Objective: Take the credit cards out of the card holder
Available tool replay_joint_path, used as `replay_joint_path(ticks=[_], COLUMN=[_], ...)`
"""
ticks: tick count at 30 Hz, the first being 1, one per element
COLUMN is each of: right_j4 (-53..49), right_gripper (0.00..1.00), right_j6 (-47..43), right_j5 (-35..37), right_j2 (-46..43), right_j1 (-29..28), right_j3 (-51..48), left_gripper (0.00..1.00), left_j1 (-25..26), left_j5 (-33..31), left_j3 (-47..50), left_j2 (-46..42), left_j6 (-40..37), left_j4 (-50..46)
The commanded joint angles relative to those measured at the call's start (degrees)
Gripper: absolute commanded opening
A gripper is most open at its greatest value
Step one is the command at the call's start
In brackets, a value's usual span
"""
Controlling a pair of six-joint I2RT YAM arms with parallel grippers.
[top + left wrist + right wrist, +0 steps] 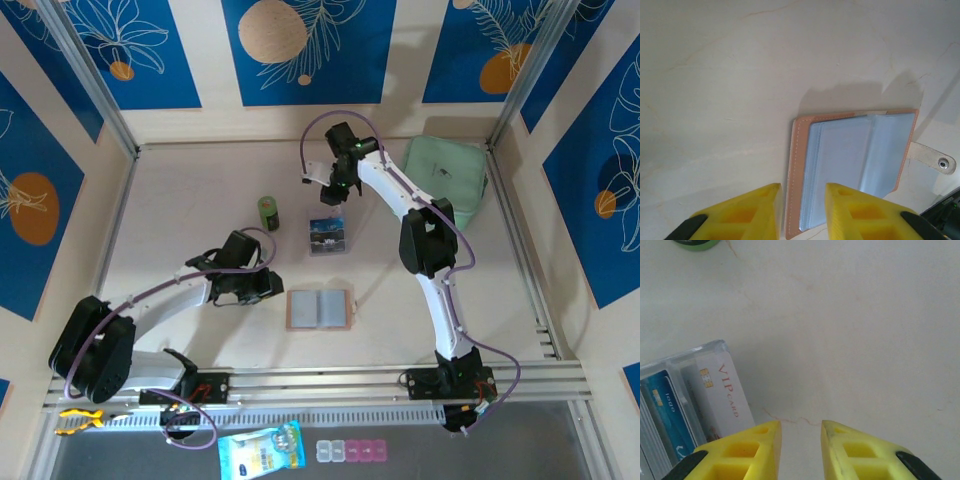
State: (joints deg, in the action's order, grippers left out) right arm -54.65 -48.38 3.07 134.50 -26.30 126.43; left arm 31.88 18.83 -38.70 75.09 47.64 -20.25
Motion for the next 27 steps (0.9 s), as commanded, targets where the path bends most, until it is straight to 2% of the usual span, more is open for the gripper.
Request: replay_joint_path(ticks=[1,19,23,27], right_j4=[-2.29,-5.22,-3.91,-2.52], right_gripper=[0.29,0.29,0.29,0.27], right_j6=[-0.57,-1.21,1.74,9.12], right_j5=[-0.94,-0.48,-0.87,-1.76], right_j2=[0.78,0.30,-2.09,-5.70], right_j1=[-0.51,-0.94,-1.11,-1.36], right_j3=[-0.53,-0.12,-0.82,-3.50], left_gripper=[0.29,0.30,0.30,0.29], left_j1=[-0.68,-0.74,-0.73,-0.68], left_j5=[1.29,1.74,2.41,4.21], left_j3=[0.60,0.11,-0.06,-0.41], left_j2=[-0.18,-0.09,0.27,1.58], left_j6=[0.06,-0.25,-0.32,-0.56], left_j4=[0.39,0.27,0.71,1.88])
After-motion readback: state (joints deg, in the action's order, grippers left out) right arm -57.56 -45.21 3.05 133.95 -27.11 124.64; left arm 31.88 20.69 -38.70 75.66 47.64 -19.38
